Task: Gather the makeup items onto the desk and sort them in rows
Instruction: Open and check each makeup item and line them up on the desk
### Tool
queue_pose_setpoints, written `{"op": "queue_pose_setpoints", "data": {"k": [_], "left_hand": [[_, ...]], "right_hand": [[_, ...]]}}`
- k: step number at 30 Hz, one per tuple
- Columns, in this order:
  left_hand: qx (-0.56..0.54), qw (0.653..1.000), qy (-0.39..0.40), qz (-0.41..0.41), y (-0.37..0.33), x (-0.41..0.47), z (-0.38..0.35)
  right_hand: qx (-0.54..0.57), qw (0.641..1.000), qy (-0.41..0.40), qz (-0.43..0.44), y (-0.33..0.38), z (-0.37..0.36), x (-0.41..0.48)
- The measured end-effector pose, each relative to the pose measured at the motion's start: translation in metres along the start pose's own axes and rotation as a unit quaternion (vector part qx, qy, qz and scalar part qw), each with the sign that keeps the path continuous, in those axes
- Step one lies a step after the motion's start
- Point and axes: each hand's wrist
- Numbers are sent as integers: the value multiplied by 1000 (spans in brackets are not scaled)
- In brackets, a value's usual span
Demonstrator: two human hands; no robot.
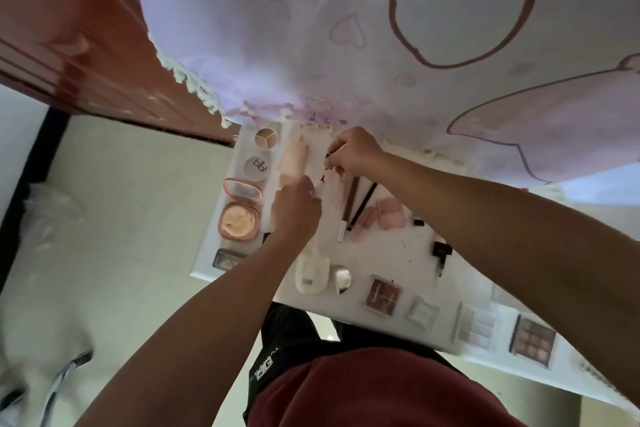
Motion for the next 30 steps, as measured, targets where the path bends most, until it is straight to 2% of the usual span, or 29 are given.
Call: {"op": "queue_pose_setpoints", "data": {"k": [8,12,17,22,25,30], "left_hand": [[117,989,15,-91,0,16,-12],[115,989,19,-95,1,20,-14],[80,992,4,-93,6,16,-8],[71,991,-25,-107,13,4,2],[57,992,-39,-108,16,-6,11],[1,992,-63,-113,19,-23,24]], "right_hand": [[-105,994,16,3,0,-22,30],[-149,988,-3,24,-2,-26,32],[-193,977,-64,60,-16,-8,26],[-259,964,-44,50,-26,-2,18],[-240,969,-37,31,-29,-9,18],[-116,992,-54,1,-31,0,17]]}}
Point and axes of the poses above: each hand's wrist, its own x-axis towards the middle knuckle, its own z-axis out of the back of the hand, y = z × x, and after that the axes turned 12 degrees about -y, right-handed
